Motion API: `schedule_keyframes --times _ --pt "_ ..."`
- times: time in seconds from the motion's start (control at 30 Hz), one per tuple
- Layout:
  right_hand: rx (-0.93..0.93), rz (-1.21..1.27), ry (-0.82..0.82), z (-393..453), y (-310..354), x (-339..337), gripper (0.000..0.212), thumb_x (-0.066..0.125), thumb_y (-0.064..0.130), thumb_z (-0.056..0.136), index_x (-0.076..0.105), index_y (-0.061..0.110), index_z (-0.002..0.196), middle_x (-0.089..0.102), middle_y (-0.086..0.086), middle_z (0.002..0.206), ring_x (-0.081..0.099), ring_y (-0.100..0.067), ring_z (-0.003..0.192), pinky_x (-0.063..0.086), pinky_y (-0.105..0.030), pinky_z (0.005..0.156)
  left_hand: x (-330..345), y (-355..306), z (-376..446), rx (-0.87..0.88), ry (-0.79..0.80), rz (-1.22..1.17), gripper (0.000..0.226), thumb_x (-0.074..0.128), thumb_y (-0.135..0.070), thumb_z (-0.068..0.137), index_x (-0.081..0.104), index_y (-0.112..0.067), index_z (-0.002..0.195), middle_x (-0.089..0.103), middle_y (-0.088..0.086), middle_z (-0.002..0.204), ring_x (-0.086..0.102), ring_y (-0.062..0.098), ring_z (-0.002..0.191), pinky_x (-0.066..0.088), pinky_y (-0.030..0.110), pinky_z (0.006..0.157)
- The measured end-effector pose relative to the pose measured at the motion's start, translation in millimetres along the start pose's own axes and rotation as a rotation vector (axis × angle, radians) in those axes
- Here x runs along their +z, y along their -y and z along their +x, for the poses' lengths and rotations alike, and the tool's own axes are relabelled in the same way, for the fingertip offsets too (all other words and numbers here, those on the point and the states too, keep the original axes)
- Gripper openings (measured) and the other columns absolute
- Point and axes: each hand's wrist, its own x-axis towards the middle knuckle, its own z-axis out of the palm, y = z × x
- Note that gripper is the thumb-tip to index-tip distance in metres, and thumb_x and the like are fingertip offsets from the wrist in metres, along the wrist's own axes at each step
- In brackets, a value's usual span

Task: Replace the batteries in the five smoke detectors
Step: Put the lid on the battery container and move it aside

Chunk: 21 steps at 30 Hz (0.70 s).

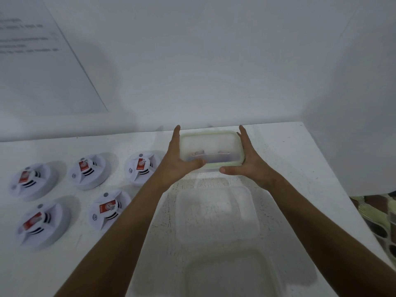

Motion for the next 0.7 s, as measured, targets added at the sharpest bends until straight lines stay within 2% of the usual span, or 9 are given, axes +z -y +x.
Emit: schedule_keyframes --times 0.1,0.17,0.2,0.3,0.37,0.47,0.53,0.63,0.7 --pt "0.022 0.051 -0.016 2.1 -7.9 2.5 0.105 0.08 -0.006 0.073 0.021 0.041 0.146 0.048 0.028 0.129 0.056 0.009 0.117 0.052 -0.017 0.088 1.2 4.9 -0.2 -0.015 0.005 -0.19 0.102 0.077 -0.015 0.079 0.009 -0.036 0.152 0.024 -0.01 0.154 0.036 0.013 0.137 0.039 0.033 0.109" --pt "0.053 0.076 -0.015 2.7 -9.9 3.6 0.107 0.082 -0.005 0.071 0.022 0.045 0.144 0.048 0.031 0.128 0.056 0.004 0.121 0.052 -0.02 0.091 2.6 5.5 -1.2 -0.035 0.007 -0.313 0.1 0.074 -0.01 0.078 0.01 -0.034 0.152 0.019 -0.008 0.158 0.033 0.014 0.139 0.034 0.034 0.112" --pt "0.054 0.082 -0.023 2.9 -9.8 4.8 0.105 0.081 -0.006 0.072 0.021 0.044 0.143 0.048 0.034 0.126 0.055 0.007 0.12 0.051 -0.016 0.09 3.2 6.0 -0.4 -0.046 0.002 -0.362 0.101 0.073 -0.011 0.075 0.011 -0.031 0.152 0.019 -0.007 0.158 0.033 0.015 0.139 0.033 0.034 0.113" --pt "0.066 0.099 -0.052 1.1 -1.0 9.5 0.097 0.072 -0.014 0.079 0.018 0.035 0.142 0.037 0.04 0.117 0.048 0.033 0.098 0.044 0.001 0.077 3.3 7.1 0.9 -0.082 0.025 -0.491 0.107 0.073 -0.016 0.064 0.015 -0.027 0.153 0.027 -0.003 0.156 0.038 0.022 0.138 0.033 0.042 0.114" --pt "0.064 0.069 -0.064 0.3 0.4 8.0 0.092 0.073 -0.012 0.079 0.022 0.031 0.141 0.038 0.035 0.121 0.049 0.032 0.1 0.043 0.002 0.076 4.1 8.5 1.3 -0.105 0.045 -0.549 0.102 0.074 -0.019 0.063 0.023 -0.031 0.15 0.031 0.001 0.155 0.039 0.029 0.138 0.03 0.051 0.115" --pt "0.108 0.0 -0.046 0.9 0.8 5.6 0.108 0.082 0.004 0.076 0.013 0.027 0.156 0.031 0.021 0.147 0.036 0.007 0.132 0.04 -0.002 0.091 4.5 4.1 -1.0 -0.089 0.014 -0.336 0.105 0.077 -0.028 0.064 0.018 -0.037 0.15 0.023 -0.008 0.158 0.027 0.016 0.143 0.028 0.04 0.116" --pt "0.117 -0.054 -0.034 0.4 6.6 5.3 0.108 0.084 0.013 0.075 0.015 0.029 0.157 0.027 0.015 0.154 0.031 -0.002 0.138 0.035 -0.015 0.103 5.2 0.7 -2.5 -0.037 0.001 -0.071 0.096 0.077 -0.029 0.076 0.017 -0.039 0.15 0.018 -0.012 0.157 0.021 0.005 0.141 0.027 0.028 0.109" --pt "0.103 -0.138 -0.031 0.2 12.9 3.1 0.101 0.085 0.022 0.075 0.022 0.03 0.154 0.031 0.011 0.154 0.035 -0.006 0.137 0.035 -0.024 0.108 3.1 -3.5 -1.8 -0.008 0.024 0.225 0.069 0.067 -0.035 0.088 0.029 -0.04 0.146 0.012 -0.008 0.158 0.017 0.01 0.145 0.026 0.024 0.106" --pt "0.115 -0.222 0.007 -1.8 15.9 -0.9 0.102 0.084 0.034 0.076 0.02 0.032 0.155 0.026 0.009 0.158 0.03 -0.009 0.142 0.031 -0.028 0.112 0.6 -11.3 -5.8 -0.046 0.056 0.352 0.065 0.061 -0.044 0.09 0.03 -0.039 0.146 0.007 -0.006 0.16 0.015 0.015 0.146 0.026 0.028 0.106"
